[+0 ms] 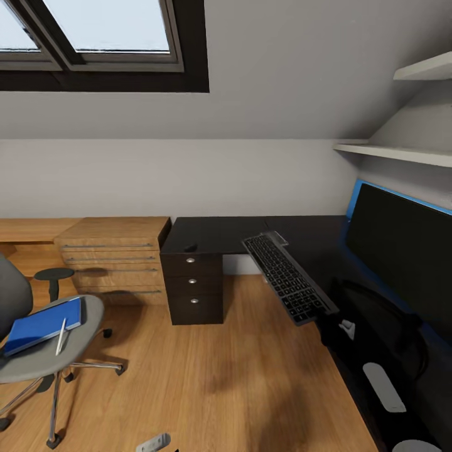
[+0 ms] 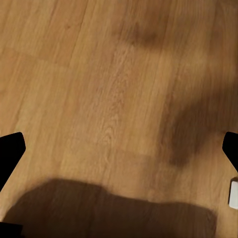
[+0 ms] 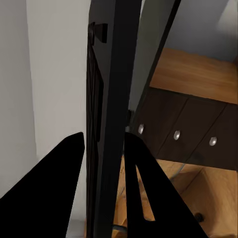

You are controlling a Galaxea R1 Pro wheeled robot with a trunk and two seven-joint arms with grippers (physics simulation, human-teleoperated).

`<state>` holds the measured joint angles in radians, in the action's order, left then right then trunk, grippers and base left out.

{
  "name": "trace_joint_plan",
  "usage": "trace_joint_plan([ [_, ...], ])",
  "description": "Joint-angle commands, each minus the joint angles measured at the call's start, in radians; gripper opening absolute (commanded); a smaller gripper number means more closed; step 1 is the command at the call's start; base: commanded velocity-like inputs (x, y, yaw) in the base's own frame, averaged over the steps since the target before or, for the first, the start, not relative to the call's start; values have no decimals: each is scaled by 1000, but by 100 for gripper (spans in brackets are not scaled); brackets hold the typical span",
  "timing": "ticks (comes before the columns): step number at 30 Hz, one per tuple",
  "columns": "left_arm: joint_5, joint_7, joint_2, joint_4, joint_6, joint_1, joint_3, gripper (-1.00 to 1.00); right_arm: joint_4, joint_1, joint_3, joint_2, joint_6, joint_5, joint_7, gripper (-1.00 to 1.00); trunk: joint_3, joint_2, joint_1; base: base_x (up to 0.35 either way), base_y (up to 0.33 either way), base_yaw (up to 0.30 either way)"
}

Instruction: In the bedroom, organize the workspace by keeping the computer under the desk, ensuring the monitor is on the desk, placing the keyboard on the desk next to the monitor, placing the mouse on the desk next to the keyboard, moving the folder from the swivel chair onto the desk next to the mouse, stacking the notebook on top of the folder with the pen on top of the notebook, and positioning the swivel chair next to the desk.

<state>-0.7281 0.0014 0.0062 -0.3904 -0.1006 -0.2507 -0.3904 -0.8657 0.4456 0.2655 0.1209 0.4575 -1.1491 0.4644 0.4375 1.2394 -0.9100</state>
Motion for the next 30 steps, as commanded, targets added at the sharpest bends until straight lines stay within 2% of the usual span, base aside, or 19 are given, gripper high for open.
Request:
trace_joint_plan([
  [1,-10,0,1,1,-5,-1,-7,100,-4,1,3,-1,22,-10,-6,-100,1,1,0,-3,0,0],
  [10,-10,0,0,1,-5,-1,-7,100,-12,1,20,4,46,-18,2,-100,1,1,0,-1,0,0],
  [12,-10,0,0,1,-5,-1,-7,100,-8,-3,23,27,56,-19,56,-100,1,1,0,0,0,0],
  [13,-10,0,1,1,-5,-1,-7,100,-4,-8,24,41,64,-19,117,-100,1,1,0,0,0,0],
  [14,-10,0,1,1,-5,-1,-7,100,-2,-10,25,47,67,-18,152,-100,1,1,0,0,0,0],
  [15,-10,0,0,1,-5,-1,-7,100,2,-13,25,55,72,-15,222,-100,1,1,0,0,0,0],
  [19,-10,0,0,1,-5,-1,-7,100,14,-18,26,69,77,-6,352,-100,1,1,0,0,0,0],
  [23,-10,0,-2,1,-5,-1,-7,100,26,-19,25,72,88,6,386,-100,1,1,0,0,0,0],
  [30,-10,0,-3,1,-5,-1,-7,100,31,-19,25,69,106,15,393,-100,1,1,0,0,0,0],
])
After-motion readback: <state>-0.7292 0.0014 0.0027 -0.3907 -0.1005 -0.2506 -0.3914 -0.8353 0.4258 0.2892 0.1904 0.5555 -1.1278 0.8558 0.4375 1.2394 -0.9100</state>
